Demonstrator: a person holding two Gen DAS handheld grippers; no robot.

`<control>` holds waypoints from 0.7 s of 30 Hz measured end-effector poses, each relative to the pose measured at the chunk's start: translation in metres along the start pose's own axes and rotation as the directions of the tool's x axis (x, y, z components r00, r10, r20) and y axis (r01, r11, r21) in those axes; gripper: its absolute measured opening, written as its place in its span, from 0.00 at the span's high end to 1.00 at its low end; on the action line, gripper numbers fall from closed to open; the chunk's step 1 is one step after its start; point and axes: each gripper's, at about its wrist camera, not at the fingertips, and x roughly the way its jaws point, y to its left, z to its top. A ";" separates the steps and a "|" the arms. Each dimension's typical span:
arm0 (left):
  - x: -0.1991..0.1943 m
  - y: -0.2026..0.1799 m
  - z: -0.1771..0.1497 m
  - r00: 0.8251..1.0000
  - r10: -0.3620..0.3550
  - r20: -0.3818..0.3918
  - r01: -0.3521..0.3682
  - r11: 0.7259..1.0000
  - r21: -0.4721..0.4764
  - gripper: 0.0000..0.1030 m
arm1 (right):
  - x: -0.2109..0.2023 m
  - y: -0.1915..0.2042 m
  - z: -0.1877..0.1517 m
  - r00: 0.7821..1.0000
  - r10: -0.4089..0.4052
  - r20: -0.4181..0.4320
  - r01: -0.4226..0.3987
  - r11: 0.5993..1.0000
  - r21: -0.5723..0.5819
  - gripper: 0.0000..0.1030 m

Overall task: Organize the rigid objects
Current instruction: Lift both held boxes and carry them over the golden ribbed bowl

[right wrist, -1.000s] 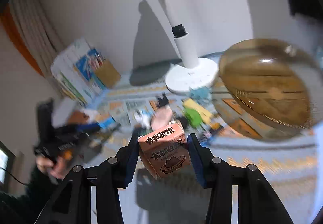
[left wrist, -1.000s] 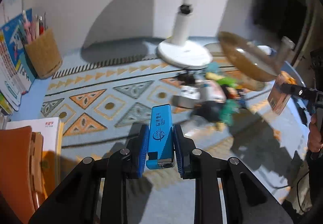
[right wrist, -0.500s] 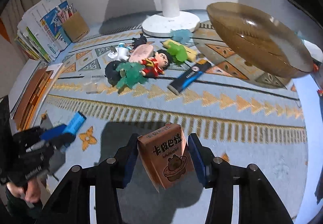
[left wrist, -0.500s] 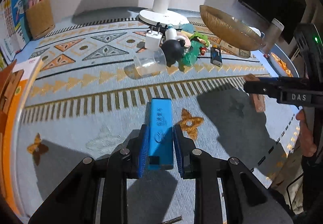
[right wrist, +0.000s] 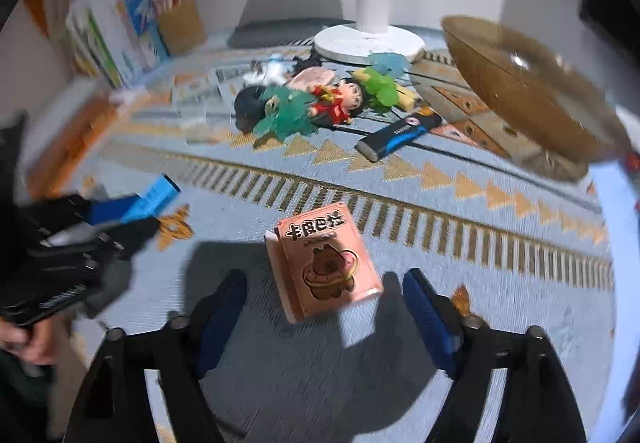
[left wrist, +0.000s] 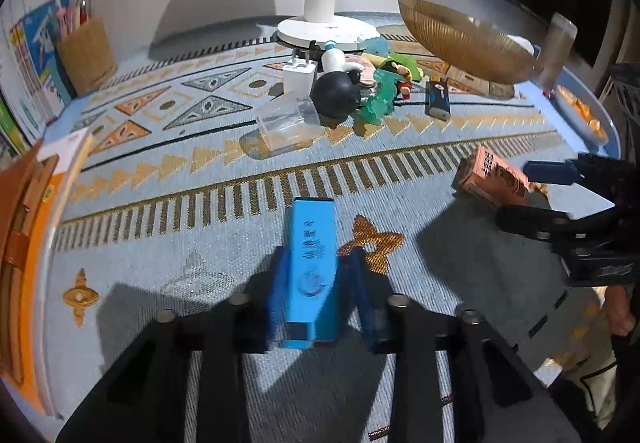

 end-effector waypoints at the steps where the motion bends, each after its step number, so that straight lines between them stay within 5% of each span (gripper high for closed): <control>1: -0.001 0.000 -0.001 1.000 -0.010 0.002 0.010 1.000 -0.004 0.80 | 0.005 0.002 -0.001 1.000 0.000 -0.009 0.000 1.000 -0.011 0.47; 3: -0.002 0.000 -0.001 0.999 -0.035 0.006 0.035 0.999 -0.020 0.80 | 0.004 0.009 -0.002 1.000 -0.009 0.023 0.010 0.999 -0.045 0.61; 11: -0.013 -0.016 0.009 0.991 -0.124 0.045 0.125 0.992 -0.034 0.80 | -0.026 0.001 -0.005 0.990 0.106 0.096 -0.110 0.993 0.037 0.62; 15: -0.034 -0.032 0.035 0.981 -0.154 0.115 0.155 0.988 0.008 0.80 | -0.071 -0.027 0.009 0.979 0.037 0.202 -0.057 0.994 0.093 0.62; 21: -0.064 -0.069 0.120 0.943 -0.221 0.248 0.205 0.975 0.087 0.80 | -0.136 -0.094 0.038 0.936 -0.128 0.329 0.052 0.972 0.231 0.62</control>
